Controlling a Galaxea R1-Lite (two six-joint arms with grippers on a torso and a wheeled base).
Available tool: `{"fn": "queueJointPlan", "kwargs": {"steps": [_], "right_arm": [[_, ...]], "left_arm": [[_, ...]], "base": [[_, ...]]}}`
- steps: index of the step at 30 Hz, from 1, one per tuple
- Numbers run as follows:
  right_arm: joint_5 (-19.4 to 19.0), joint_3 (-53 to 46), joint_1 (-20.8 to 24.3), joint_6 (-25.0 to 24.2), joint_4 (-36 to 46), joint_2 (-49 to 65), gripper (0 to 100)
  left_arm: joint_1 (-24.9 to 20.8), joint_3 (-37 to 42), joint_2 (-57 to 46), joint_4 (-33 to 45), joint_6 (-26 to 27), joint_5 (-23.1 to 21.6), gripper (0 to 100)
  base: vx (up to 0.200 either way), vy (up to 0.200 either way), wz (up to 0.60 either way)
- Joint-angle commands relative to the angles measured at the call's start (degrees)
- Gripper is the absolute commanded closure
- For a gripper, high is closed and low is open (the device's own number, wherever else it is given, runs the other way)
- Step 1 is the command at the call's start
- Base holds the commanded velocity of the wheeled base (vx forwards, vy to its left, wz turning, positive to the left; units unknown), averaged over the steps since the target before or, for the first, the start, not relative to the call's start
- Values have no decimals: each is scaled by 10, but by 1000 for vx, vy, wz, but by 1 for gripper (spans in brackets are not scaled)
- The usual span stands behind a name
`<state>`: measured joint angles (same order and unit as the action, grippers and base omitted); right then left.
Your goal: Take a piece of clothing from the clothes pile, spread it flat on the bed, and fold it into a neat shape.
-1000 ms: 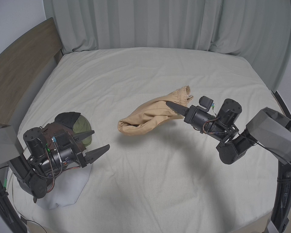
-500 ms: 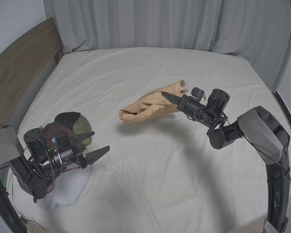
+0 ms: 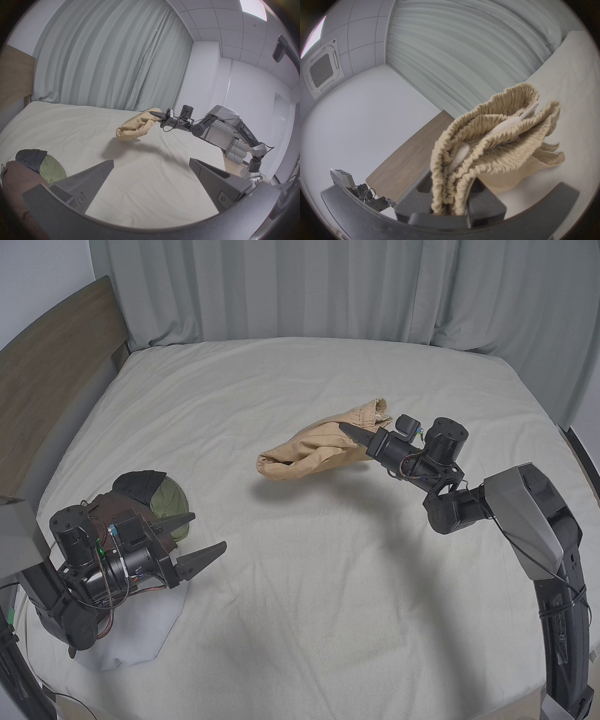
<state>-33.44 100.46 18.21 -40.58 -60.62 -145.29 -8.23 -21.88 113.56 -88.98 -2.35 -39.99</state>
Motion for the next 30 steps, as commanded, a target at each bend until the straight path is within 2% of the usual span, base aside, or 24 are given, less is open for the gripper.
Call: {"fn": "queueJointPlan", "kwargs": {"steps": [1, 10, 13, 18, 24, 30], "right_arm": [[0, 4, -6, 1, -1, -26, 100], [0, -94, -13, 31, -11, -25, 100], [-2, -171, -15, 45, -45, -13, 100], [-2, -246, -13, 47, -104, -16, 100], [-1, -306, -12, 48, -144, -18, 100], [0, -316, -12, 49, -176, -43, 100]], "left_arm": [[0, 0, 2, -1, 0, 0, 0], [1, 2, 1, -1, 0, -3, 0], [1, 2, -2, -1, 5, -6, 0], [2, 3, -3, -1, 8, -6, 0], [1, 3, -2, -1, 8, -6, 0], [1, 3, -1, -1, 8, -6, 0]], "base": [[0, 0, 0], [0, 0, 0], [0, 0, 0], [0, 0, 0], [0, 0, 0], [0, 0, 0]]}}
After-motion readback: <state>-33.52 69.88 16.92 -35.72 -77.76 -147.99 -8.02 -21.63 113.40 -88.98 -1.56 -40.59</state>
